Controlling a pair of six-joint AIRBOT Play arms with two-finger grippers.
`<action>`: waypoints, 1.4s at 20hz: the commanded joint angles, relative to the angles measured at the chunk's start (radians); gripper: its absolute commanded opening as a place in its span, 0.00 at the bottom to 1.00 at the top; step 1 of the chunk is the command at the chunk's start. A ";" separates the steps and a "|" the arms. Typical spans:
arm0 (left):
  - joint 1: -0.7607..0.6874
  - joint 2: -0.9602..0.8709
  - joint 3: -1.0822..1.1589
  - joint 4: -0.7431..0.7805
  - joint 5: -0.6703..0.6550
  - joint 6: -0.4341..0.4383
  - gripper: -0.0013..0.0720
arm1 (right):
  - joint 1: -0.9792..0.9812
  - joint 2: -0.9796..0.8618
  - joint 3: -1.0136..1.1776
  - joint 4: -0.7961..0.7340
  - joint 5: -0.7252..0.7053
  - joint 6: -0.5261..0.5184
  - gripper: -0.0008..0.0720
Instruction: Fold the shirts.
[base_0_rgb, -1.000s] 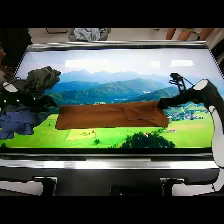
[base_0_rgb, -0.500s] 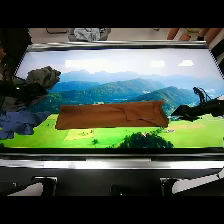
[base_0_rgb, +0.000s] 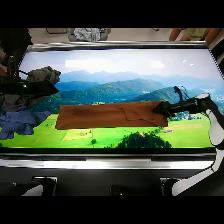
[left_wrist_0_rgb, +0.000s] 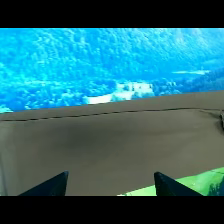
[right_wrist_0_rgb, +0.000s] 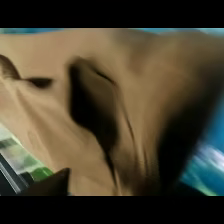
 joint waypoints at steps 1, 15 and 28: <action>-0.061 0.000 0.000 0.001 0.002 0.000 0.86 | 0.106 -0.003 0.000 0.032 -0.026 0.005 0.63; -0.498 -0.326 -0.277 -0.378 0.483 0.000 0.05 | 0.142 0.483 0.006 -0.093 0.056 0.176 0.07; -0.726 -0.721 0.079 -0.821 0.498 0.090 0.05 | 0.142 0.826 0.006 -0.227 0.213 0.343 0.07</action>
